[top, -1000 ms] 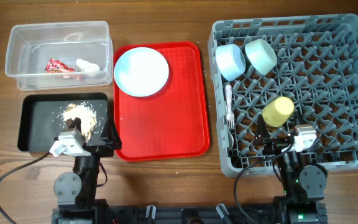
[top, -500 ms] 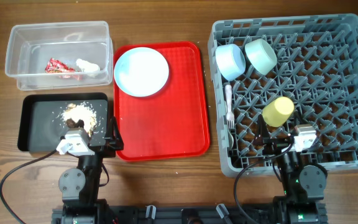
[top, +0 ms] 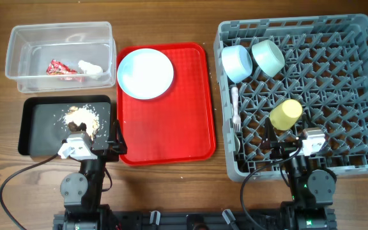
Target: Sort waste into correct bins and load items into the dishwasher rack
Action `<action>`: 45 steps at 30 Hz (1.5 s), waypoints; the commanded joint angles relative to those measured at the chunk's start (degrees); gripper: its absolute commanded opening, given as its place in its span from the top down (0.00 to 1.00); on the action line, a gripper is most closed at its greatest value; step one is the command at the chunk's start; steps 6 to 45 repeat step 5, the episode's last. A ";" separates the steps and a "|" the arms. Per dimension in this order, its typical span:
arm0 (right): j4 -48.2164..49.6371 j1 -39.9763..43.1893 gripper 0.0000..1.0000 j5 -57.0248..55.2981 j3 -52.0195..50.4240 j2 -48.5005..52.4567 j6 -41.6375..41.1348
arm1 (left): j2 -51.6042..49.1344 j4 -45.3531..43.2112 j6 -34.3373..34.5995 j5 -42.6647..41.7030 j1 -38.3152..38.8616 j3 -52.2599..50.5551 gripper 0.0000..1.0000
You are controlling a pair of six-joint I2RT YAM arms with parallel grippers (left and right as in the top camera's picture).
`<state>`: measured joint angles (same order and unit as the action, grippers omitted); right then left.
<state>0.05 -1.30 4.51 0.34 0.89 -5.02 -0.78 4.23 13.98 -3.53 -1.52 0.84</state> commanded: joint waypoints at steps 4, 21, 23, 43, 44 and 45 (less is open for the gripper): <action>0.22 0.22 0.00 0.92 -0.02 -0.61 0.50 | 0.61 -0.07 -1.18 -0.07 -0.26 -0.52 0.00; 0.24 0.22 0.00 0.92 -0.04 -0.61 0.52 | 0.61 -0.07 -1.18 -0.07 -0.26 -0.52 0.00; 0.24 0.22 0.00 0.92 -0.04 -0.61 0.52 | 0.61 -0.07 -1.18 -0.07 -0.26 -0.52 0.00; 0.24 0.22 0.00 0.92 -0.04 -0.61 0.52 | 0.61 -0.07 -1.18 -0.07 -0.26 -0.52 0.00; 0.24 0.22 0.00 0.92 -0.04 -0.61 0.52 | 0.61 -0.07 -1.18 -0.07 -0.26 -0.52 0.00; 0.24 0.22 0.00 0.92 -0.04 -0.61 0.52 | 0.61 -0.07 -1.18 -0.07 -0.26 -0.52 0.00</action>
